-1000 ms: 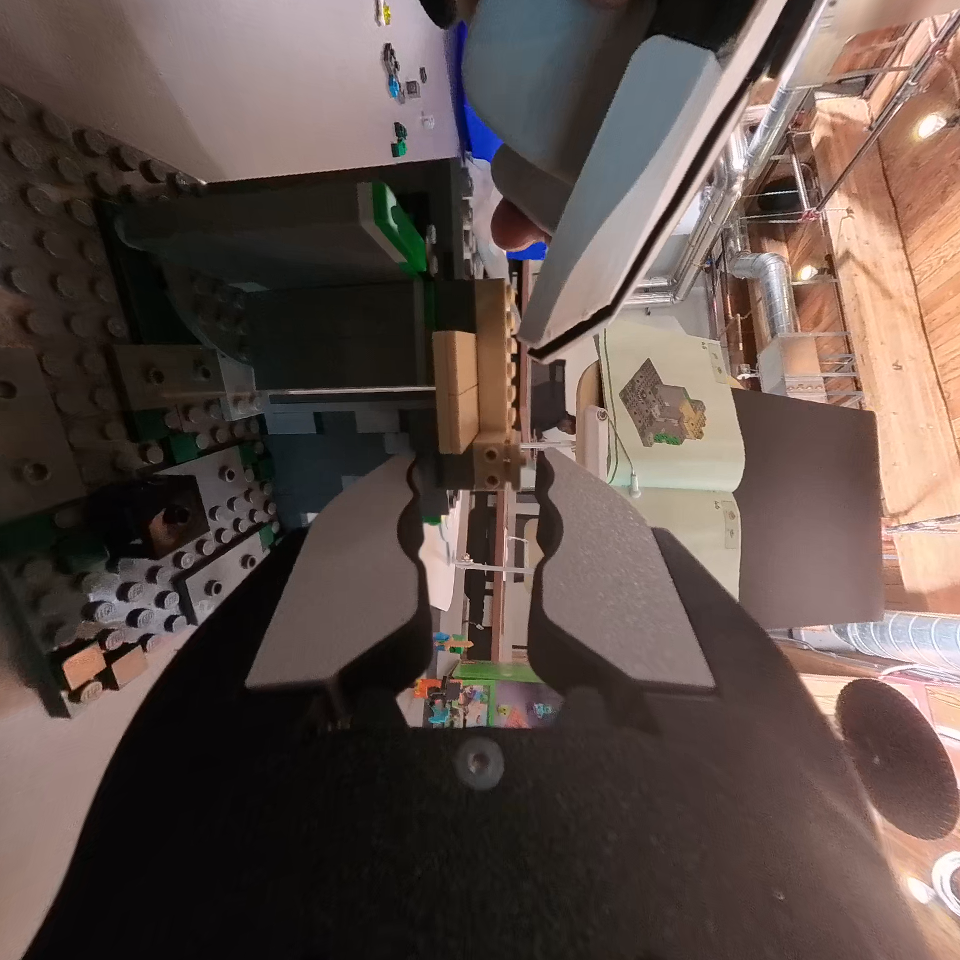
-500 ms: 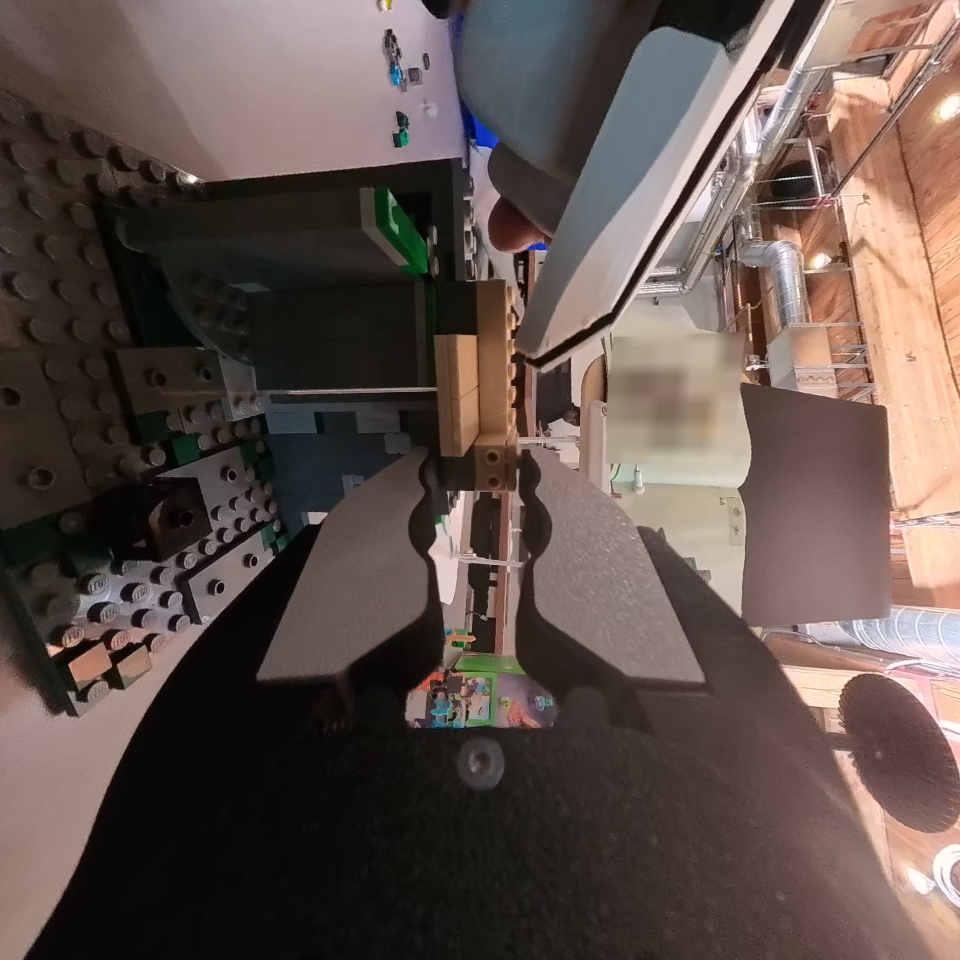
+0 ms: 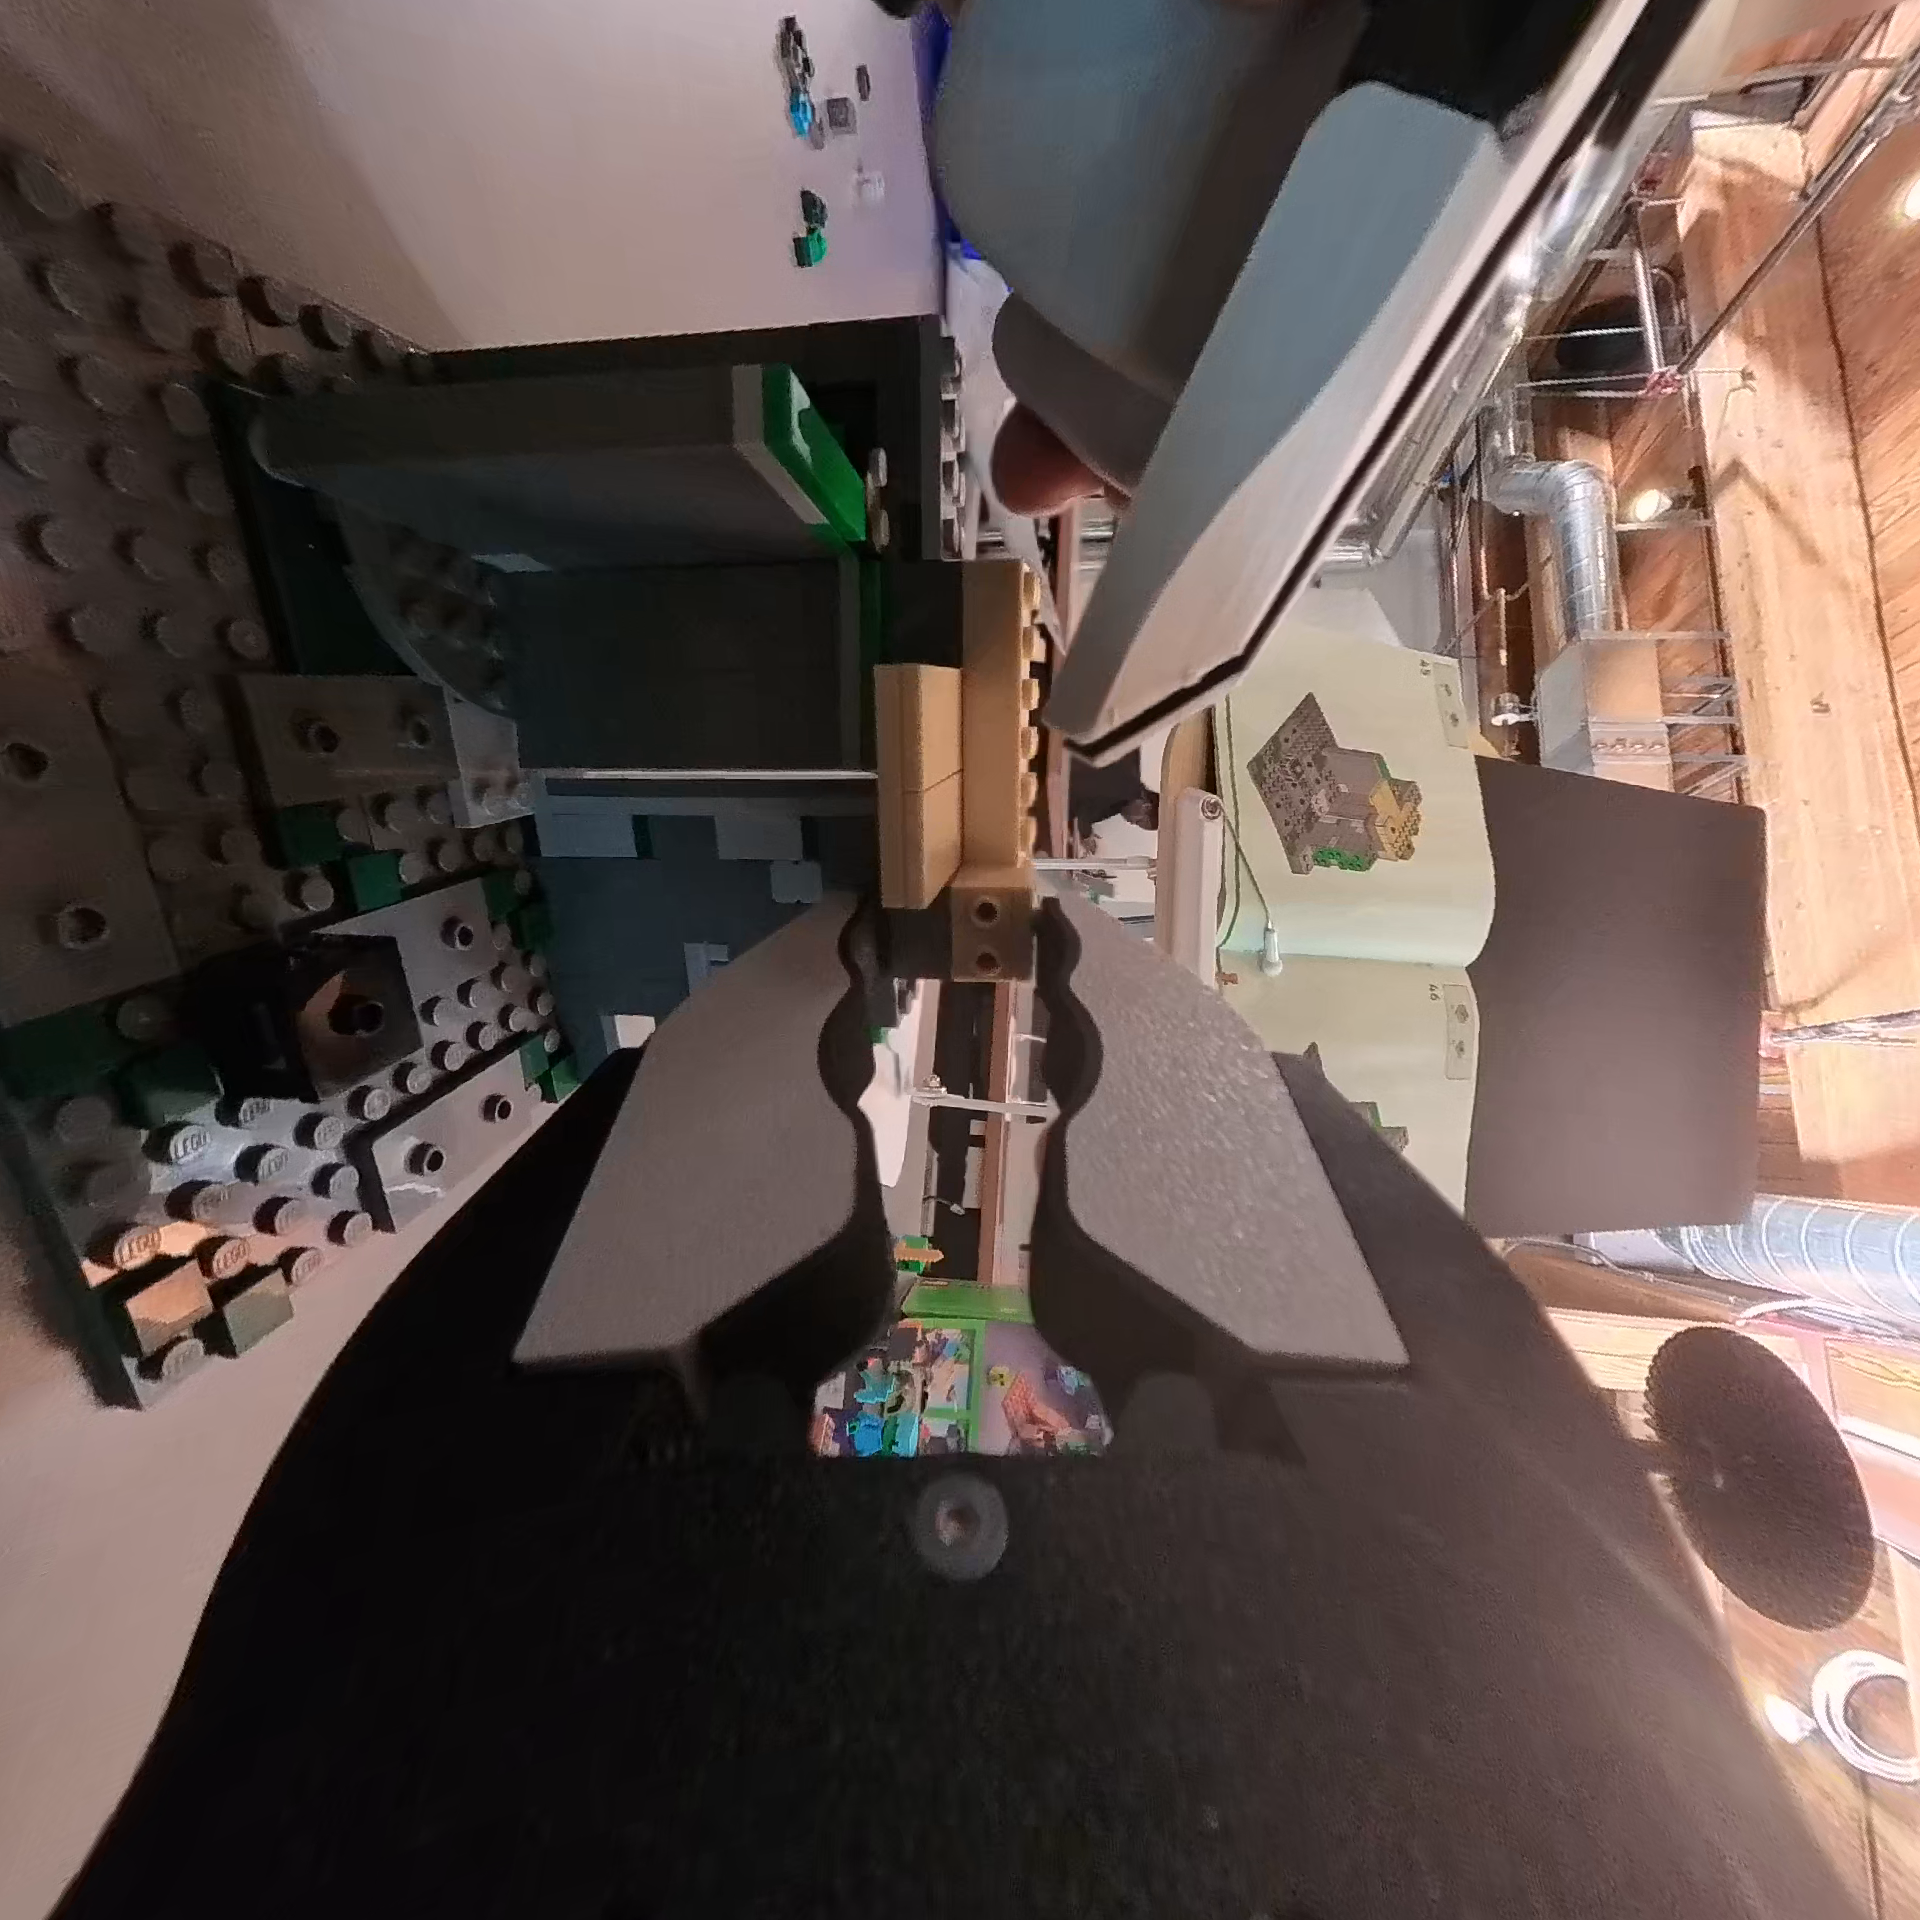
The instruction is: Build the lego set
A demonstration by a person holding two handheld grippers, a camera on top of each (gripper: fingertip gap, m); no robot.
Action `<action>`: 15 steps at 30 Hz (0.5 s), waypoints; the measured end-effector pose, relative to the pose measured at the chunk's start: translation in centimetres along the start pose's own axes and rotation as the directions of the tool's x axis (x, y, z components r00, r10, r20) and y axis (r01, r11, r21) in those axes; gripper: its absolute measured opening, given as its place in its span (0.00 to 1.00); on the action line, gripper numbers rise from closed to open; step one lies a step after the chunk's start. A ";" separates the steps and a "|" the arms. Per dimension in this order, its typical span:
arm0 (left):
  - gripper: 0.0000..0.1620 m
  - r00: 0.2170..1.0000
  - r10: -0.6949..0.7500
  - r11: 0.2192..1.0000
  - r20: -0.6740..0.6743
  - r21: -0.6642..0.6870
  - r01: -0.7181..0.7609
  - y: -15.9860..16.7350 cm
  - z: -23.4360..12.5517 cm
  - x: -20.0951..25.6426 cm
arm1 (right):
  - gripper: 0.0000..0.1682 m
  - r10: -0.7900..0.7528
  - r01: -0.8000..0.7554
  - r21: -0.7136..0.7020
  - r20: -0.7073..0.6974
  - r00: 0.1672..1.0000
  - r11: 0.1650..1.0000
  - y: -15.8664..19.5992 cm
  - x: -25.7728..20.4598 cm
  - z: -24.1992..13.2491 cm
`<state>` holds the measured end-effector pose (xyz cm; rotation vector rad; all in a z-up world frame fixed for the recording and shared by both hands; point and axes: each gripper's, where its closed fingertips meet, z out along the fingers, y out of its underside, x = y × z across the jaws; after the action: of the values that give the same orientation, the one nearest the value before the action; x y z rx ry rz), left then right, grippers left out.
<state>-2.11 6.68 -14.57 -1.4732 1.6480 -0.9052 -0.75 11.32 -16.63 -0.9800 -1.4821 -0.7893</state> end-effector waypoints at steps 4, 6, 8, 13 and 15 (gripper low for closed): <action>0.04 1.000 -0.001 1.000 0.006 0.004 0.001 -0.1 -0.2 0.0 | 0.18 0.017 -0.018 -0.015 -0.047 0.999 1.000 0.0 0.0 0.1; 0.04 1.000 0.000 1.000 0.009 0.007 0.000 -0.1 -0.3 0.0 | 0.21 0.027 -0.028 -0.011 -0.075 0.997 1.000 -0.1 0.2 0.0; 0.04 1.000 -0.002 1.000 0.012 0.009 0.002 -0.1 -0.4 0.0 | 0.28 0.040 -0.041 -0.008 -0.080 0.996 0.999 -0.2 0.3 0.0; 0.04 1.000 -0.005 1.000 0.013 0.011 0.004 0.0 -0.5 0.1 | 0.26 -0.012 0.012 -0.001 -0.069 0.998 1.000 -0.5 -0.2 0.2; 0.04 1.000 -0.003 1.000 0.014 0.014 0.003 -0.1 -0.5 0.2 | 0.23 -0.026 0.026 0.001 -0.072 0.997 1.000 -0.5 -0.2 0.3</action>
<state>-2.55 6.47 -14.22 -1.4695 1.6268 -0.9047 -1.28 11.35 -16.88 -0.9232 -1.4353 -0.8340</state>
